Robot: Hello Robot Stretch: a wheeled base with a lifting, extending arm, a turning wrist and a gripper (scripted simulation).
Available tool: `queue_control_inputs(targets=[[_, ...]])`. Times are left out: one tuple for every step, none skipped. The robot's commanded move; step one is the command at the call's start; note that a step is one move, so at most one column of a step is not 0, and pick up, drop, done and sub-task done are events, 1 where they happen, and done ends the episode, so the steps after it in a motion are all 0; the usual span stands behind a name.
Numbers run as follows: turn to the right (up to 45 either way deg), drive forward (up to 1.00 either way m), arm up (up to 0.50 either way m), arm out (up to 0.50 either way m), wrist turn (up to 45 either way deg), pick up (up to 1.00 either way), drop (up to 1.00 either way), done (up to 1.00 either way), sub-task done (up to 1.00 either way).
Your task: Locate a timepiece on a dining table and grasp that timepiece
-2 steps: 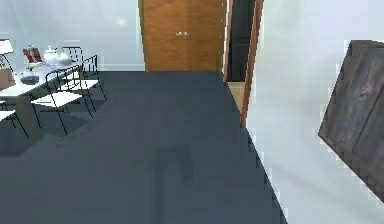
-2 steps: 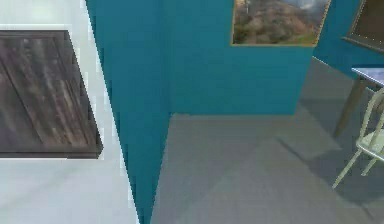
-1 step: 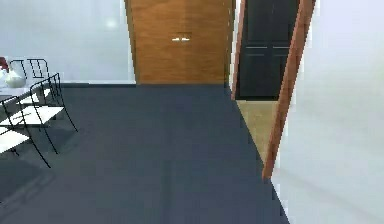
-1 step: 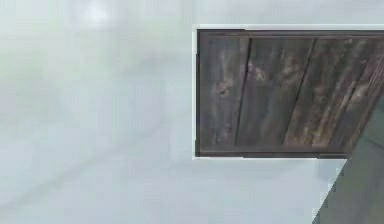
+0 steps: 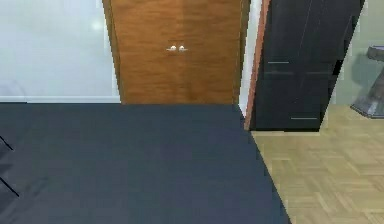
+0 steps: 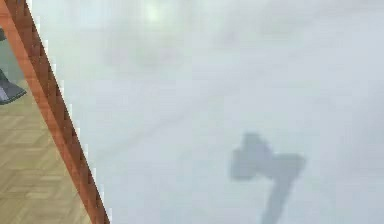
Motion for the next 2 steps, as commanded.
queue_control_inputs(targets=[[0.0,0.65,0.00,0.00,0.0,0.00,0.00,0.00,0.00],[45.0,0.00,0.00,0.00,0.0,0.00,0.00,0.00,0.00]])
